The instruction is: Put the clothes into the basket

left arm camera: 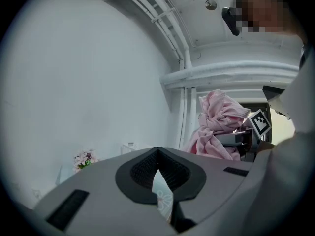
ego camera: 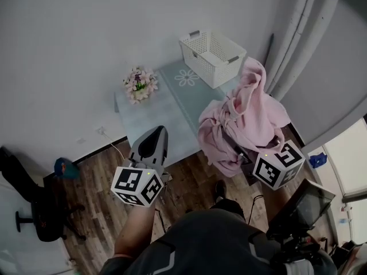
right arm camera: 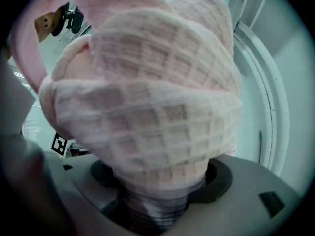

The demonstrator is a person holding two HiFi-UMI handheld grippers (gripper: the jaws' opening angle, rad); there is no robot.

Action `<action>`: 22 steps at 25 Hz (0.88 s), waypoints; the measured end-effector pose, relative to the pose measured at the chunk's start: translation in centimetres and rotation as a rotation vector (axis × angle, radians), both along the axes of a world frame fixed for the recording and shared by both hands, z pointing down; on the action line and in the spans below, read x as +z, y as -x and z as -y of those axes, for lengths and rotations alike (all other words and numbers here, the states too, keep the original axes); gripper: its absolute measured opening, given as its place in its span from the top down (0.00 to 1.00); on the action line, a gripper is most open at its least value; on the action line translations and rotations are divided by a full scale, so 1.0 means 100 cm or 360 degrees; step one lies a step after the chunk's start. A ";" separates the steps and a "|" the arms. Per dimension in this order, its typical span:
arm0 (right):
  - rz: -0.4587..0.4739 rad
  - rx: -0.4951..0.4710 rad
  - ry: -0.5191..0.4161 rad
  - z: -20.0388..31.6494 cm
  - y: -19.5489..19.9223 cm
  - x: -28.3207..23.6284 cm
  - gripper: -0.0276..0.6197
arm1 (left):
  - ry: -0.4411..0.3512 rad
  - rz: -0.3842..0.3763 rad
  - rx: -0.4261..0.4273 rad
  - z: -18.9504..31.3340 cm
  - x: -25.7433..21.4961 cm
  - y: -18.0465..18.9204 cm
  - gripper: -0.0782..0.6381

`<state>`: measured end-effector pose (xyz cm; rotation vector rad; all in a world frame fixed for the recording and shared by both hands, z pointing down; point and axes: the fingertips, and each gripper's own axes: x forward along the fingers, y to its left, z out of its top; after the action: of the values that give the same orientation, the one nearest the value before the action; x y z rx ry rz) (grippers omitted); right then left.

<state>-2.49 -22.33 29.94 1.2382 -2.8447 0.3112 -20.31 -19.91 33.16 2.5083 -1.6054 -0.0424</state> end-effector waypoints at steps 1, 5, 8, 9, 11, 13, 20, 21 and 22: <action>0.0002 -0.0002 -0.0007 0.009 -0.005 -0.002 0.40 | -0.0008 0.0003 -0.0005 0.010 -0.002 -0.004 0.88; 0.0010 0.0010 -0.0019 0.051 -0.035 -0.005 0.40 | -0.0035 0.0013 -0.0014 0.051 -0.010 -0.029 0.88; 0.0022 0.0016 -0.0022 0.089 -0.058 -0.006 0.40 | -0.0036 0.0028 -0.0024 0.086 -0.012 -0.049 0.88; 0.0031 0.0019 -0.0019 0.103 -0.067 -0.007 0.40 | -0.0034 0.0033 -0.0031 0.100 -0.013 -0.056 0.88; 0.0052 0.0016 -0.0006 0.130 -0.083 -0.007 0.40 | -0.0037 0.0049 -0.0053 0.125 -0.015 -0.069 0.88; 0.0059 0.0006 -0.0001 0.145 -0.092 -0.004 0.40 | -0.0052 0.0061 -0.0062 0.139 -0.018 -0.079 0.88; 0.0083 -0.0047 -0.0031 0.197 -0.121 -0.012 0.40 | -0.0047 0.0084 -0.0133 0.178 -0.019 -0.102 0.88; 0.0093 -0.0060 -0.0037 0.210 -0.125 -0.015 0.40 | -0.0046 0.0097 -0.0149 0.187 -0.020 -0.105 0.88; 0.0100 -0.0074 -0.0045 0.222 -0.128 -0.018 0.40 | -0.0046 0.0108 -0.0164 0.195 -0.021 -0.108 0.88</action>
<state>10.26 -44.48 28.14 1.1860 -2.9356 0.3150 -9.56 -39.46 31.01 2.4713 -1.7714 0.0073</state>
